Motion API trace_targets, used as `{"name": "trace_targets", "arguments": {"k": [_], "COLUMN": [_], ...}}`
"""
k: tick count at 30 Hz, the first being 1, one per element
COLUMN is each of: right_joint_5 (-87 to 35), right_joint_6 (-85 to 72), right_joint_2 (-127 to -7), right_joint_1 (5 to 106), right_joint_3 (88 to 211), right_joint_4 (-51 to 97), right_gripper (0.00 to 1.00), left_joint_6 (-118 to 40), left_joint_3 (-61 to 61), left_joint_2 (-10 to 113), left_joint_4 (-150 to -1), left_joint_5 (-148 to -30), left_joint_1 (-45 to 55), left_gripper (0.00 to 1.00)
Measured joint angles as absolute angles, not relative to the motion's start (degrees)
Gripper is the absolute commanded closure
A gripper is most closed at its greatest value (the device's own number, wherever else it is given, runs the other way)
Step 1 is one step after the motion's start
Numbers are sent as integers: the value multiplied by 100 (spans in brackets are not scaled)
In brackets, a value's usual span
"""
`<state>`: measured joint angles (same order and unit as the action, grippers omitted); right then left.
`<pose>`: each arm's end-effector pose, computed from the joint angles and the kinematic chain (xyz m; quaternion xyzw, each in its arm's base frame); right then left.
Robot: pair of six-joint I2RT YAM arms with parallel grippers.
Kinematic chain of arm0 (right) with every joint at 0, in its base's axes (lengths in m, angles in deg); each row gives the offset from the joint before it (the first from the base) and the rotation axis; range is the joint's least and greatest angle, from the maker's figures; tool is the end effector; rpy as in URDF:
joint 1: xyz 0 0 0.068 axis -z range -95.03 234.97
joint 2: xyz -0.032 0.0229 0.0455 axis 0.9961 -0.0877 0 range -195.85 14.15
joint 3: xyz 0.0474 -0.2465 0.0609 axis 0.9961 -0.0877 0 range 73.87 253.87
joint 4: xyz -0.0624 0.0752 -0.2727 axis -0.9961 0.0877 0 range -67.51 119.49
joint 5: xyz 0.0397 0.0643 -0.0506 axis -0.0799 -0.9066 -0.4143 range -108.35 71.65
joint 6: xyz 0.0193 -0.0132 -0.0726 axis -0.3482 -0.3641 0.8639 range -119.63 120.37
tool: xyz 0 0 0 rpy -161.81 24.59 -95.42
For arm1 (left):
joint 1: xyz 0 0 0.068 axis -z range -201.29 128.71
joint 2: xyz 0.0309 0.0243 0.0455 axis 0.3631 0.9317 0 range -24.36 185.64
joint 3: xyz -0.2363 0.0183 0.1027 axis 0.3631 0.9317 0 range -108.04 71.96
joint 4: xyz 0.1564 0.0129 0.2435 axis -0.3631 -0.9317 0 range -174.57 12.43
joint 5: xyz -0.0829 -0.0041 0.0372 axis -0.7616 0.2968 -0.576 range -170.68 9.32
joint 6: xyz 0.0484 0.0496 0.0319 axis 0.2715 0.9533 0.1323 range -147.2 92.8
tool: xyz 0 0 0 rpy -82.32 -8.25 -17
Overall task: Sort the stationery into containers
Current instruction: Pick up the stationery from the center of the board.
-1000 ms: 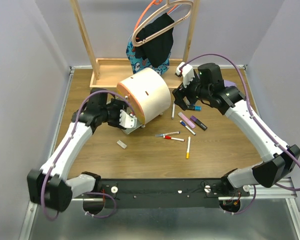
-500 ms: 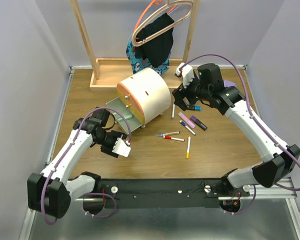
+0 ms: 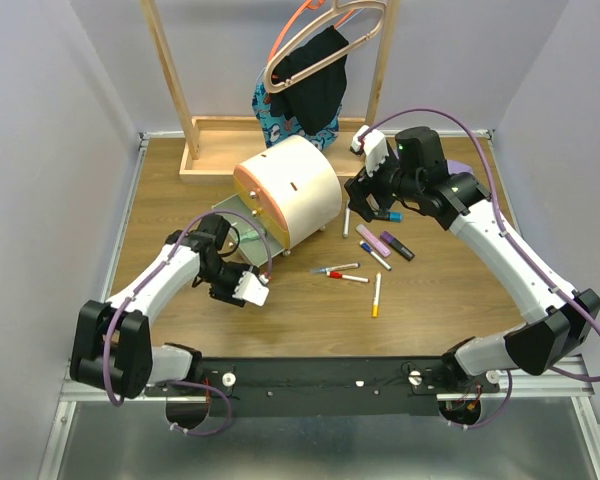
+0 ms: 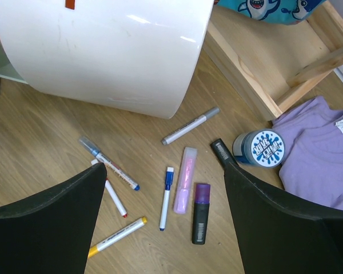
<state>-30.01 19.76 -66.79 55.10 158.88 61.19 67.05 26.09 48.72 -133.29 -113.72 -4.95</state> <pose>0.3091 0.1924 0.3607 -0.4100 0.7811 0.1318 0.4521 0.2158 -0.1000 0.1521 0.7967 0.5303 -0.1835 0.2244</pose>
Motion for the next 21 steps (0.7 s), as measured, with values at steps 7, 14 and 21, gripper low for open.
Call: {"name": "trace_targets", "arguments": {"k": [7, 14, 21], "right_joint_5": [-3036, -3043, -3043], "right_joint_6": [1983, 1992, 1992], "right_joint_2": [-6723, -6806, -6806], "right_joint_1": [5510, 5510, 5510], "right_joint_3": [15888, 15888, 15888], "right_joint_4": [6121, 6121, 6121], "right_gripper": [10, 10, 10], "left_joint_6": [6705, 6797, 6920], "left_joint_3": [2611, 2627, 2627], "left_joint_2": [5338, 5585, 5860], "left_joint_4": [-12896, -12638, -12555], "left_joint_5": [-11151, -10966, -10867], "left_joint_1": [-502, -511, -522], "left_gripper": [46, 48, 52]}}
